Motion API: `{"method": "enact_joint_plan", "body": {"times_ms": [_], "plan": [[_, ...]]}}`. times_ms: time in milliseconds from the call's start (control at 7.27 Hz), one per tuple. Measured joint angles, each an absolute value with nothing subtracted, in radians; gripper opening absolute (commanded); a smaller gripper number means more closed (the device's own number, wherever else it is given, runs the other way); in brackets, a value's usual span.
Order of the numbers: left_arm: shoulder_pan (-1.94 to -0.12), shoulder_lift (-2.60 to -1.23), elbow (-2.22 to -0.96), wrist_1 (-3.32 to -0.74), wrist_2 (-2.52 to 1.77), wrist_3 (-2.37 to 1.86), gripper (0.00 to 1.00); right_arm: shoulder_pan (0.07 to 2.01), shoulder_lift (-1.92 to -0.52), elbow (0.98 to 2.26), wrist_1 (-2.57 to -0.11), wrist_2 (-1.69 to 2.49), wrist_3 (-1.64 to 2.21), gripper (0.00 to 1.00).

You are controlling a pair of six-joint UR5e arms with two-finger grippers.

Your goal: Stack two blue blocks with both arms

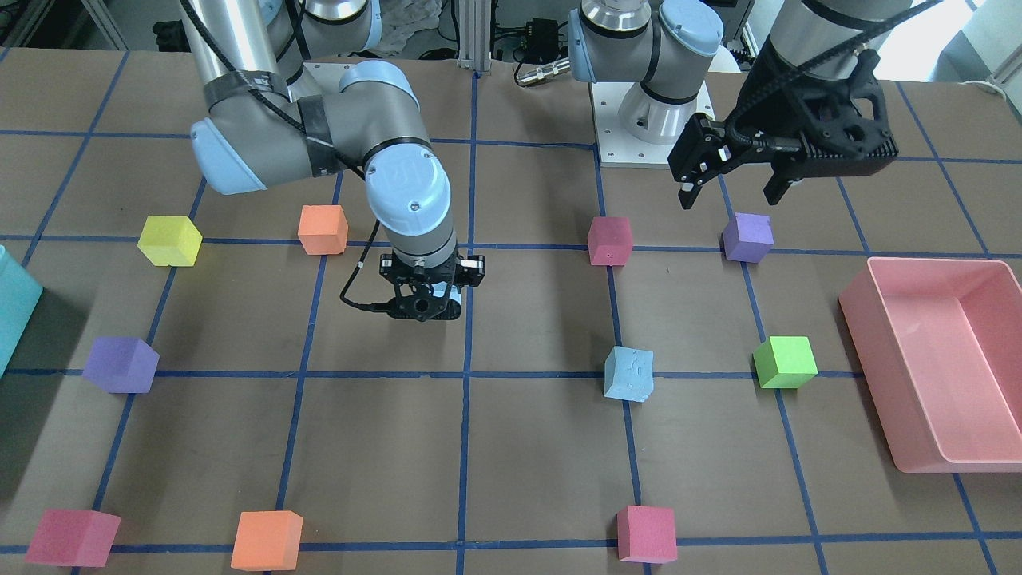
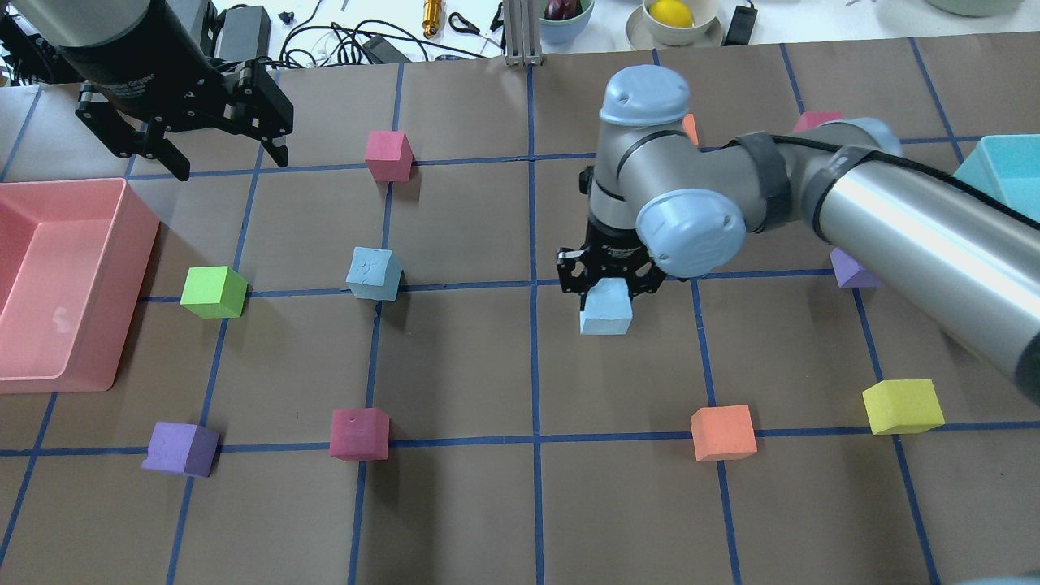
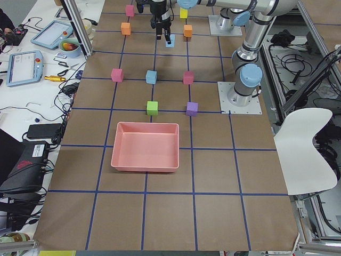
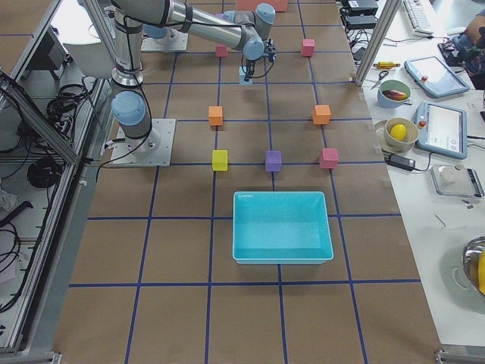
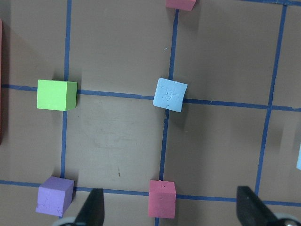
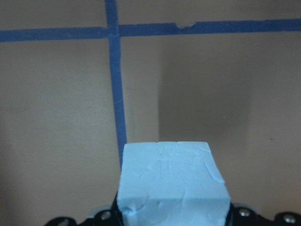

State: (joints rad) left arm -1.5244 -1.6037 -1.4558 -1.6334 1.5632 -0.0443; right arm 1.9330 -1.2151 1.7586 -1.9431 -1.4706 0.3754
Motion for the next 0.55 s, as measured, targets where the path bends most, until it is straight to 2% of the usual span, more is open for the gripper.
{"method": "enact_joint_plan", "body": {"times_ms": [550], "plan": [[-1.522, -1.743, -1.488, -1.46, 1.561, -0.022, 1.0, 1.991, -1.148, 1.761, -2.046, -1.47, 0.458, 0.02]]}}
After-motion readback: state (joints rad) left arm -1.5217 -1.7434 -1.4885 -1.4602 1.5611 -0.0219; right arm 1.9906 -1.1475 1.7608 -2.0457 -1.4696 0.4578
